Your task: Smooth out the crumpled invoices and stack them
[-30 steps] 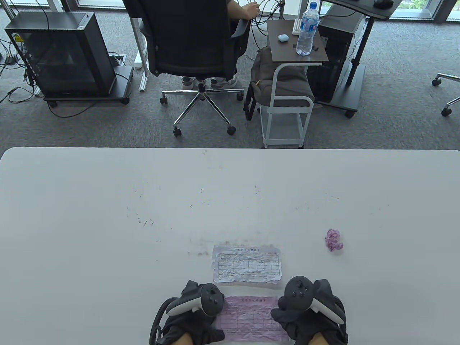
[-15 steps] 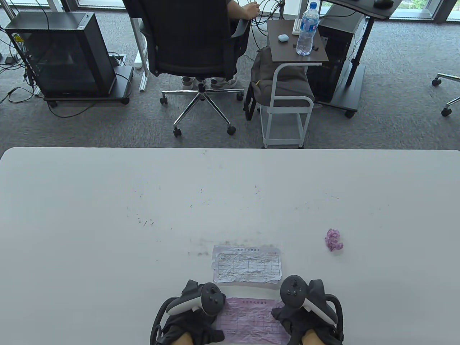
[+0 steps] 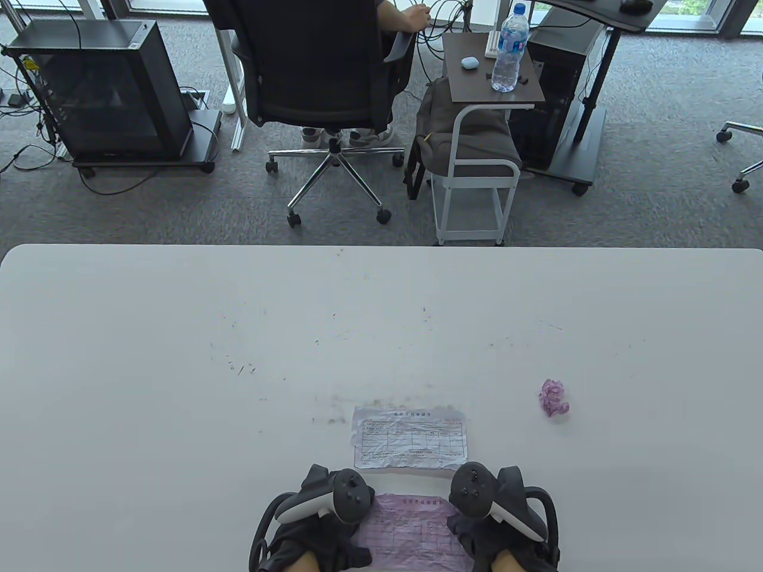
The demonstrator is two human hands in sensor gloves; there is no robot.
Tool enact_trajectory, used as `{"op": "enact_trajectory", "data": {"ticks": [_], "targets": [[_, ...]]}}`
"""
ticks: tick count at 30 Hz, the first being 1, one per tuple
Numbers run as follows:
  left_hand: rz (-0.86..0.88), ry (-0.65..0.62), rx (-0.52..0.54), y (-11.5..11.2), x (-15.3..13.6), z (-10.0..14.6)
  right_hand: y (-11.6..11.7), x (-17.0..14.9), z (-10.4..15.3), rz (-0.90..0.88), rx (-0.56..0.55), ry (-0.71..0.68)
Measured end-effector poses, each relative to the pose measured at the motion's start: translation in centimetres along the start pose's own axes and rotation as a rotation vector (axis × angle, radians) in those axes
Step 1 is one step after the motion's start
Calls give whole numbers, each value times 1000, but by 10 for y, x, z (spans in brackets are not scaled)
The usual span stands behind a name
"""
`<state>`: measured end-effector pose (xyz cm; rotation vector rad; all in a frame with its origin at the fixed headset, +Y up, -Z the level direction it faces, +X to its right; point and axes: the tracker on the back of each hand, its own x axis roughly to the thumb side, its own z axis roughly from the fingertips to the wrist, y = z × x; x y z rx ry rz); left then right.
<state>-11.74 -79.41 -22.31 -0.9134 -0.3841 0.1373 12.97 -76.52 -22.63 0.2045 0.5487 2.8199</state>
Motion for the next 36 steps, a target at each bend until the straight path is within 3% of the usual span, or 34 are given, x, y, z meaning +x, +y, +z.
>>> {"op": "enact_trajectory", "data": {"ticks": [4, 11, 13, 17, 30, 36], "targets": [[0, -1, -1, 0, 0, 0, -11, -13, 4, -185, 59, -27], [4, -3, -1, 1, 0, 0, -13, -27, 2, -516, 53, -99], [-1, 0, -1, 1, -1, 0, -14, -25, 2, -507, 45, -133], [-5, 9, 5, 1, -1, 0, -22, -20, 6, -405, -80, -139], [-14, 17, 16, 1, -1, 1, -23, -17, 10, -361, -108, -163], [9, 17, 37, 5, -5, 3, -44, -9, 24, -340, -271, -306]]}}
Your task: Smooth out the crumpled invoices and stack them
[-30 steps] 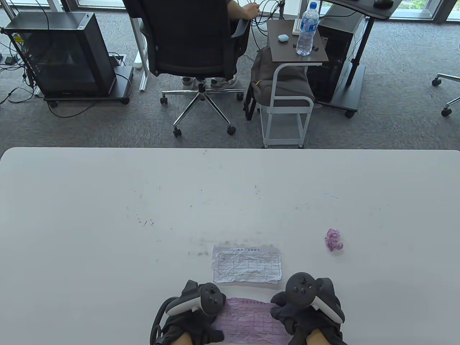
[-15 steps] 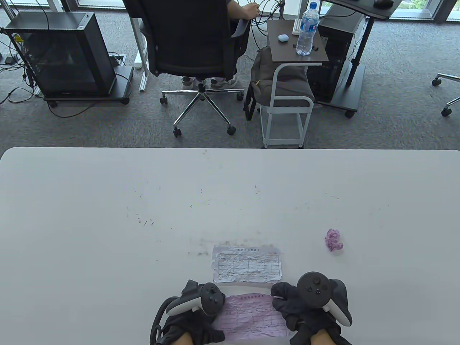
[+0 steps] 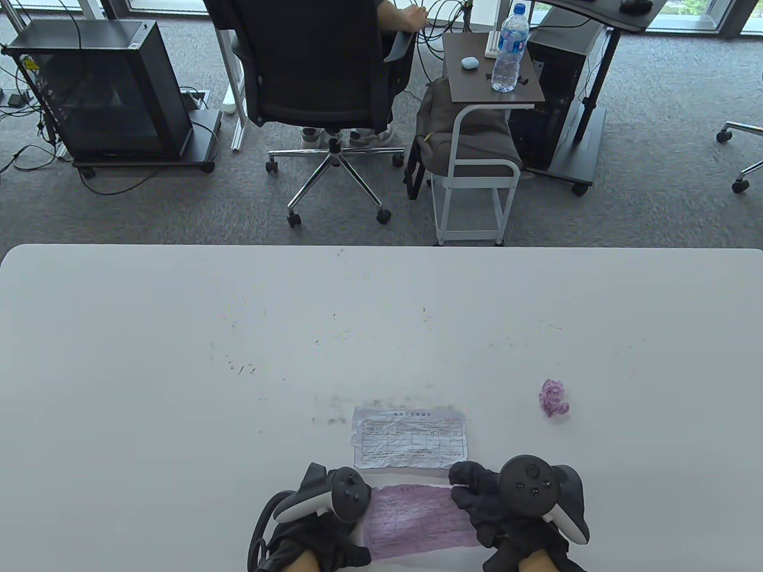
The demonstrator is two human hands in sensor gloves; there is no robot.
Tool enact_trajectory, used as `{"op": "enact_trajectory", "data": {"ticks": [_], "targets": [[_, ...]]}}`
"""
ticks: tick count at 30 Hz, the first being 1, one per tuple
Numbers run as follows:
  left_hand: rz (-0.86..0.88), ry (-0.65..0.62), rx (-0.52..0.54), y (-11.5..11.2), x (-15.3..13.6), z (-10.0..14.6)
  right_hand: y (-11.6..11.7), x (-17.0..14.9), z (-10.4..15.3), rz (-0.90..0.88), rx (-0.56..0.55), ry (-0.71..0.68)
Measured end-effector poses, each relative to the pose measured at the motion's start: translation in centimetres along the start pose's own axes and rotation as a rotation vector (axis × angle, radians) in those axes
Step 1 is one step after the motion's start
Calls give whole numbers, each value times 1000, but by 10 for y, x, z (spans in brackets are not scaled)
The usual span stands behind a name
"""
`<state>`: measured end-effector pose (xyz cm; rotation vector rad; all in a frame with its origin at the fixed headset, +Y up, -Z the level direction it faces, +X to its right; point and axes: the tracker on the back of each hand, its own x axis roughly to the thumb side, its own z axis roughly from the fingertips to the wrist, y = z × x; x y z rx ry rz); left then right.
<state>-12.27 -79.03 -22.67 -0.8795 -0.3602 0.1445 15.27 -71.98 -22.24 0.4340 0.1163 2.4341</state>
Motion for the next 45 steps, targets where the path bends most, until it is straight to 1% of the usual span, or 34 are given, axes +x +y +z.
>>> {"op": "enact_trajectory", "data": {"ticks": [2, 3, 6, 8, 9, 10, 11, 12, 13, 14, 16, 17, 18, 20, 21, 22, 24, 27, 30, 32, 34, 37, 39, 41, 45], "targets": [[56, -22, 29, 2, -3, 3, -5, 9, 3, 25, -23, -60], [116, -54, 64, 4, -6, 5, -8, 14, 5, 19, -24, -95], [297, -165, 221, 14, -13, 16, -14, 25, 9, -23, -40, -167], [403, -239, 316, 19, -17, 22, -19, 28, 10, -107, -70, -202], [482, -302, 366, 21, -20, 26, -24, 28, 12, -193, -94, -219], [538, -353, 388, 22, -22, 27, -26, 28, 12, -257, -111, -230], [635, -416, 413, 24, -24, 29, -31, 26, 13, -366, -132, -249], [705, -461, 424, 23, -26, 30, -34, 24, 14, -450, -150, -260], [780, -543, 432, 23, -26, 30, -36, 20, 15, -567, -170, -264], [848, -592, 428, 23, -26, 30, -36, 17, 15, -656, -175, -260], [960, -680, 379, 22, -22, 29, -32, 7, 15, -827, -172, -219], [984, -709, 364, 22, -20, 29, -30, 4, 15, -870, -172, -203], [1019, -743, 355, 22, -17, 29, -28, -1, 14, -899, -173, -170], [1076, -788, 380, 24, -15, 32, -27, -6, 14, -823, -198, -122], [1097, -795, 422, 26, -15, 36, -27, -8, 14, -757, -216, -91], [1087, -794, 476, 28, -16, 40, -27, -10, 15, -691, -234, -60], [1018, -785, 553, 31, -18, 47, -25, -11, 14, -616, -239, -28], [923, -752, 628, 35, -17, 54, -23, -9, 13, -517, -257, 4], [817, -712, 656, 37, -13, 56, -24, -3, 12, -410, -240, 1], [708, -675, 685, 39, -6, 60, -28, 1, 11, -337, -247, 17], [634, -657, 692, 42, 1, 65, -32, 4, 10, -296, -259, 30], [540, -620, 658, 48, 12, 70, -36, 6, 7, -267, -269, 78], [450, -552, 663, 55, 18, 71, -38, 8, 0, -238, -243, 111], [351, -483, 614, 63, 20, 68, -39, 10, -9, -178, -243, 137], [295, -406, 608, 75, 17, 52, -40, 11, -35, -42, -196, 164]]}}
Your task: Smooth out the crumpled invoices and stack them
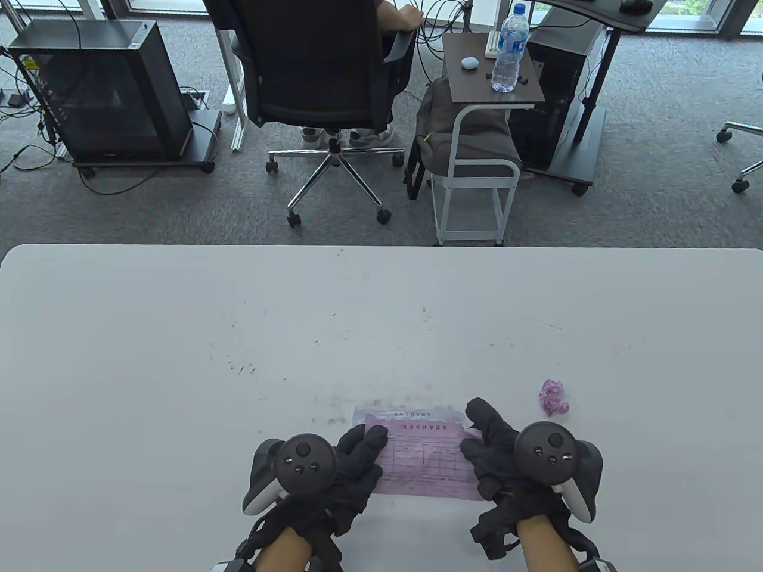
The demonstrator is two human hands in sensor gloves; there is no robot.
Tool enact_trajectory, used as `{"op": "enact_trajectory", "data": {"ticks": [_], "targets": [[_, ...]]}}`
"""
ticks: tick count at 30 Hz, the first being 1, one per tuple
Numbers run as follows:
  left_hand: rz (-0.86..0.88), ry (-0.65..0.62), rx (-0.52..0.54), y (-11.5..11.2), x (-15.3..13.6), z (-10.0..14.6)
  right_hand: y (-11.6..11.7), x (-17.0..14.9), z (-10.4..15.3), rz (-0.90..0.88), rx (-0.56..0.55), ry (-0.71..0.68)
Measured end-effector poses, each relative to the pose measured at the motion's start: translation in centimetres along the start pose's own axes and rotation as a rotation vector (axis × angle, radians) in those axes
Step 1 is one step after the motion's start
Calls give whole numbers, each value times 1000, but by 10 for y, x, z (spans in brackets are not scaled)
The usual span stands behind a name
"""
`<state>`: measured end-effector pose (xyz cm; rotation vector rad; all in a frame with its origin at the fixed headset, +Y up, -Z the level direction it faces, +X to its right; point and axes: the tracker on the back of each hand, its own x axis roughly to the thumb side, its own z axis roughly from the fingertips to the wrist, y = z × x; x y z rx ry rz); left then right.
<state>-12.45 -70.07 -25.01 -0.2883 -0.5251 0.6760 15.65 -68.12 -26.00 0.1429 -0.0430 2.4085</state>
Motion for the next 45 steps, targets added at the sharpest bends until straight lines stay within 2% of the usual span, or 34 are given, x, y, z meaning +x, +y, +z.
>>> {"op": "enact_trajectory", "data": {"ticks": [2, 5, 9, 12, 15, 21, 25, 29, 31, 37, 39, 42, 44, 45], "targets": [[-35, 30, -30, -3, -8, -10, 7, 1, -13, 74, 18, 3], [-60, 87, -122, -10, -22, -26, 21, -2, -34, 205, 105, 19], [-87, 128, -140, -19, -38, -46, 41, -9, -55, 325, 139, 38], [-203, 159, -178, -24, -45, -59, 56, -14, -64, 341, 157, 66], [-240, 184, -192, -29, -52, -68, 69, -18, -71, 398, 185, 79], [-265, 201, -214, -39, -60, -72, 87, -23, -78, 490, 235, 85], [-364, 210, -232, -43, -61, -72, 97, -25, -79, 531, 255, 79], [-447, 250, -246, -46, -67, -69, 97, -26, -80, 542, 260, 73], [-431, 264, -222, -44, -68, -67, 99, -27, -80, 561, 266, 82], [-368, 305, -245, -44, -74, -65, 98, -27, -81, 721, 255, 93], [-360, 301, -234, -43, -76, -63, 90, -30, -80, 787, 292, 118], [-322, 279, -205, -36, -77, -59, 65, -37, -80, 788, 182, 117], [-258, 251, -95, -25, -75, -51, 44, -45, -81, 792, 126, 138], [-257, 238, -73, -19, -71, -46, 34, -51, -81, 805, 98, 153]]}}
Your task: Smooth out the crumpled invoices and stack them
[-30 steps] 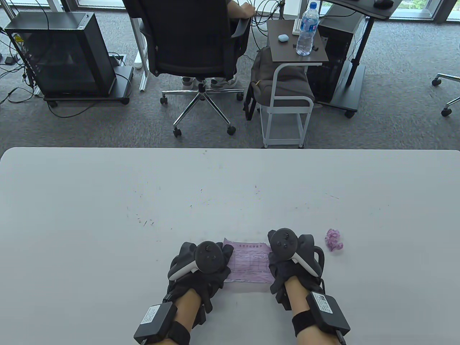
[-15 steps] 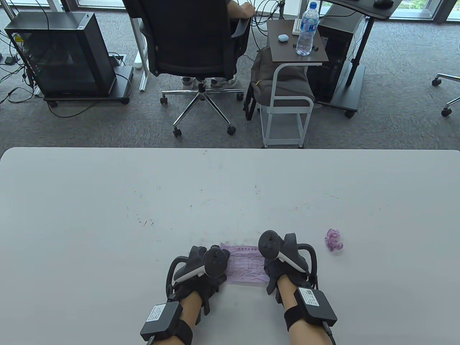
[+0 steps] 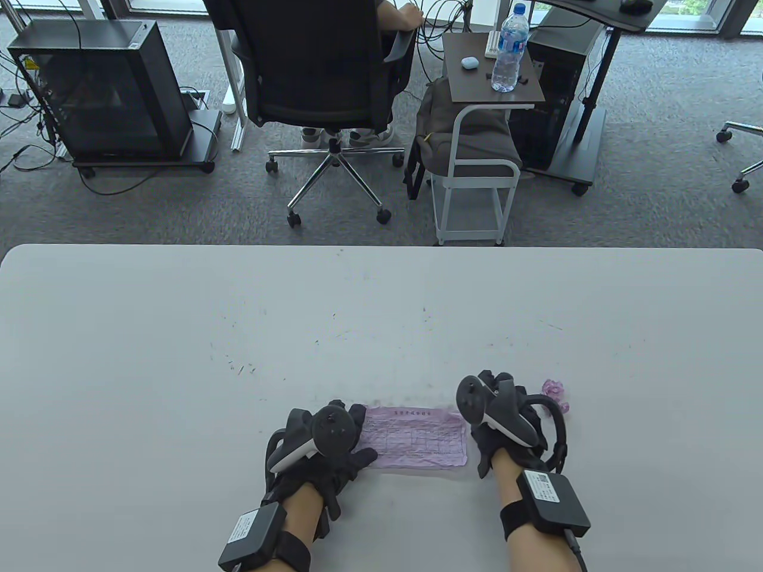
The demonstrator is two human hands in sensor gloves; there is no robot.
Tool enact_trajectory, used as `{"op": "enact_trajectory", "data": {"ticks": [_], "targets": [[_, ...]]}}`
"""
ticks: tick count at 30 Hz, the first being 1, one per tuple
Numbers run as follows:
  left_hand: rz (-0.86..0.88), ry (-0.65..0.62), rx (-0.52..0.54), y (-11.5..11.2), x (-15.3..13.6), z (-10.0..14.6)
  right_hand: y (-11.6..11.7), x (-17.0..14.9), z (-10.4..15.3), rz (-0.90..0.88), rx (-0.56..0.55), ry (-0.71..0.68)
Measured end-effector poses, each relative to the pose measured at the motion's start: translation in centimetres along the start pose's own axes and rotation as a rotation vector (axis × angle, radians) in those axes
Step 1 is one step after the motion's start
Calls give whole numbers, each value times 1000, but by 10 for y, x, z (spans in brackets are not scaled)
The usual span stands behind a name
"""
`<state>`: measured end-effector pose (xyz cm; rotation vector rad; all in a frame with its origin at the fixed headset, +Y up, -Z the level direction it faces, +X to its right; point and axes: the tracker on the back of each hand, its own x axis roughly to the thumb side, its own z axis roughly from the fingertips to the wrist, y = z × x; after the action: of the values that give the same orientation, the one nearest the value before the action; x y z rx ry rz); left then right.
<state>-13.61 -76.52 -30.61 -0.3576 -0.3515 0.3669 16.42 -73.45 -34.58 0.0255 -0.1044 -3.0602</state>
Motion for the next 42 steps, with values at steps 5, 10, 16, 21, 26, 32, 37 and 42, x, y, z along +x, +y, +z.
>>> {"op": "enact_trajectory", "data": {"ticks": [5, 10, 16, 21, 26, 32, 37, 42], "targets": [[-219, -45, 93, 34, 18, 40, 5, -47, -10, 26, 120, 103], [-250, -88, 162, 42, 45, 81, 28, -66, -15, 26, 254, 162], [-273, -103, 180, 25, 65, 103, 44, -64, -14, -62, 248, 136], [-278, -138, 234, 22, 65, 105, 37, -57, -5, 75, 194, 78], [-254, -181, 258, 24, 65, 108, 7, -54, 14, -26, 159, 90], [-154, -207, 259, 27, 60, 108, -50, -22, 66, -222, -47, -81], [-159, -247, 245, 26, 67, 112, -69, 11, 120, -434, -143, -241], [-84, -303, 284, 31, 70, 117, -64, 35, 162, -643, -225, -371]]}}
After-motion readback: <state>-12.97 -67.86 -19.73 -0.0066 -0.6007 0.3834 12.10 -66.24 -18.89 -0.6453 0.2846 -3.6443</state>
